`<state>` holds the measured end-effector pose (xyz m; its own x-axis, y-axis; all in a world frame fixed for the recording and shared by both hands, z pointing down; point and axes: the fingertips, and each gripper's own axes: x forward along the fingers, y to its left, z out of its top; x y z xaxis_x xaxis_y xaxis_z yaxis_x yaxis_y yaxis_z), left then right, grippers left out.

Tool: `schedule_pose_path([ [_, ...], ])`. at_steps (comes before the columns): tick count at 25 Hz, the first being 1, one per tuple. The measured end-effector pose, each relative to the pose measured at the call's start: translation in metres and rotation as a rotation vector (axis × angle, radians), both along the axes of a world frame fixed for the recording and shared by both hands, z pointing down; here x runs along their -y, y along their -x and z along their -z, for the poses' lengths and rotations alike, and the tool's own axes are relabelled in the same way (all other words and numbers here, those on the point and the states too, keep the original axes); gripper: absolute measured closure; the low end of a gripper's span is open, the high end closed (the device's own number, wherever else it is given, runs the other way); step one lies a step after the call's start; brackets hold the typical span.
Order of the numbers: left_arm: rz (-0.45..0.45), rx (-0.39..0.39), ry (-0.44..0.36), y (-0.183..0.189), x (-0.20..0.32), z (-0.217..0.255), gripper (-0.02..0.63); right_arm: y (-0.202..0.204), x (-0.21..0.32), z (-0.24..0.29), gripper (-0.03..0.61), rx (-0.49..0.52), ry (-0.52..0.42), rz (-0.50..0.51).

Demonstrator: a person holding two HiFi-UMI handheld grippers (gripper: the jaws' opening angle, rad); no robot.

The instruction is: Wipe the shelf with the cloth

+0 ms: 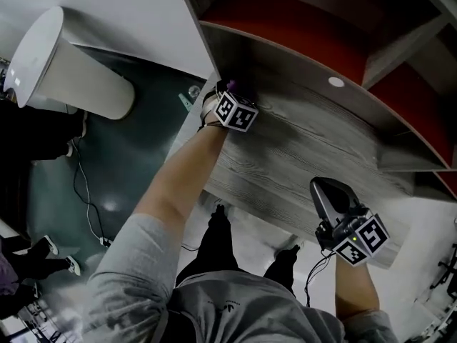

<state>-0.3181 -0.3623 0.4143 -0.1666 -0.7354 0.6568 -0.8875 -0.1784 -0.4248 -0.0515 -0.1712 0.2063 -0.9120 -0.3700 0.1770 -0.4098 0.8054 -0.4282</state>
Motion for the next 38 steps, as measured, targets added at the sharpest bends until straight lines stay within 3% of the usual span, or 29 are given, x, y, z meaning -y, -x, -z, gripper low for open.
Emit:
schedule_pose_path([
  [4,-0.027,0.111,0.046,-0.003,0.007,-0.013,0.535,-0.001,-0.006,-0.001,0.565,0.010,0.013,-0.010],
  [9,-0.028,0.072,0.125,-0.022,0.008,-0.018,0.534,-0.031,-0.009,-0.006,0.565,0.031,0.028,-0.050],
  [13,-0.088,0.069,0.136,-0.078,0.004,-0.020,0.534,-0.076,-0.008,-0.011,0.565,0.039,0.041,-0.122],
  [17,-0.163,0.002,0.154,-0.175,-0.003,-0.022,0.534,-0.131,-0.013,-0.007,0.565,0.043,0.033,-0.181],
  [25,-0.457,-0.121,0.161,-0.446,-0.028,-0.021,0.532,-0.266,-0.037,0.007,0.565,0.049,0.012,-0.380],
  [29,-0.533,-0.172,0.169,-0.527,-0.041,-0.019,0.532,-0.317,-0.055,0.009,0.565,0.051,0.017,-0.456],
  [34,-0.584,-0.218,0.166,-0.561,-0.050,-0.019,0.535,-0.339,-0.066,0.006,0.565,0.057,0.024,-0.485],
  [38,-0.590,-0.363,0.164,-0.543,-0.051,-0.005,0.538,-0.321,-0.058,0.007,0.565,0.054,0.012,-0.462],
])
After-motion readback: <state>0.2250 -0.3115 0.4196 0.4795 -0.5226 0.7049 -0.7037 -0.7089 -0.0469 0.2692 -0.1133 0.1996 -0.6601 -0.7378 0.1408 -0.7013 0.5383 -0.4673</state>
